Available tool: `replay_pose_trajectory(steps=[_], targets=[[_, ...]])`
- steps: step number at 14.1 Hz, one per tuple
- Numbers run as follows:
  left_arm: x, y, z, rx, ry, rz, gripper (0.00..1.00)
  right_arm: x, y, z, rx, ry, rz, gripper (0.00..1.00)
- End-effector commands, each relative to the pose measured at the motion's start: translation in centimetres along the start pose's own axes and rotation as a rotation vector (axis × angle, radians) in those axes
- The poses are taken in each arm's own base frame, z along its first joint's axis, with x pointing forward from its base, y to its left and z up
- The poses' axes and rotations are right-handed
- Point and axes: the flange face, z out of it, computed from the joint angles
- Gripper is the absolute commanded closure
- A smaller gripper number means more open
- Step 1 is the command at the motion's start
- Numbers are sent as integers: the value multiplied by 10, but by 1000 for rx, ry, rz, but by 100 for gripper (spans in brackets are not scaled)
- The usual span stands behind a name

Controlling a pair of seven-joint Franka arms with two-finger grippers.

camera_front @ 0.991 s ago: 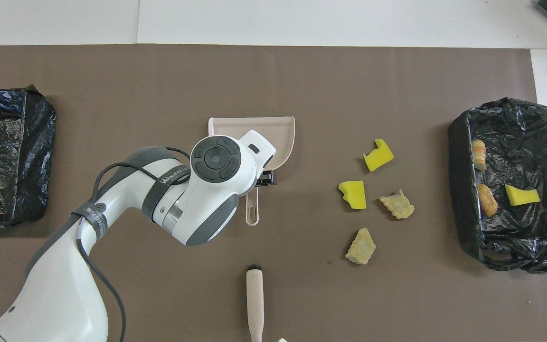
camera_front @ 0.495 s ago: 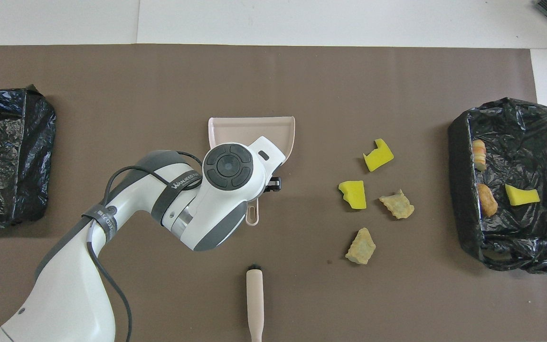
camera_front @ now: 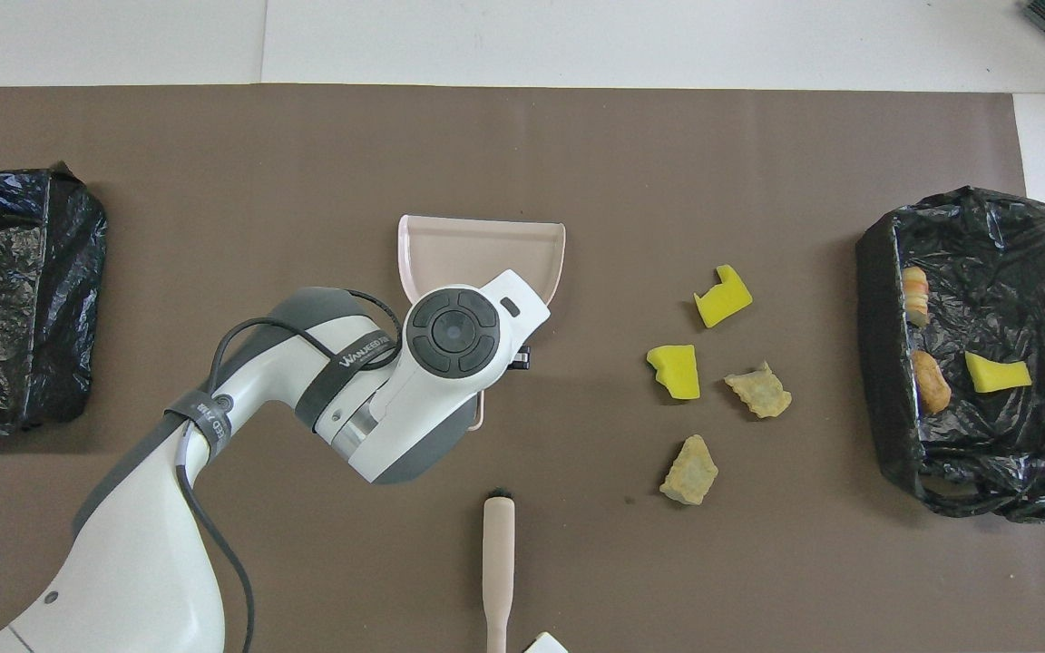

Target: Sweep and dump trash in bin

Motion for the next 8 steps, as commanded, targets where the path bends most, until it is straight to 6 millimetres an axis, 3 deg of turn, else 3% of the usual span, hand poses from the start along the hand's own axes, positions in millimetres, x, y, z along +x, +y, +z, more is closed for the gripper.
replay_pose_trajectory(steps=[1, 3, 5, 8], targets=[[-5, -17, -23, 97, -16, 180, 99, 11, 22, -42, -3, 3, 26, 100], [-6, -42, -47, 145, -68, 408, 99, 13, 51, -74, -57, 0, 28, 100], [-14, -53, -63, 175, -110, 591, 99, 26, 84, -103, -90, -1, 20, 100], [-17, -63, -66, 173, -177, 853, 99, 51, 129, -128, -152, 10, -6, 100]])
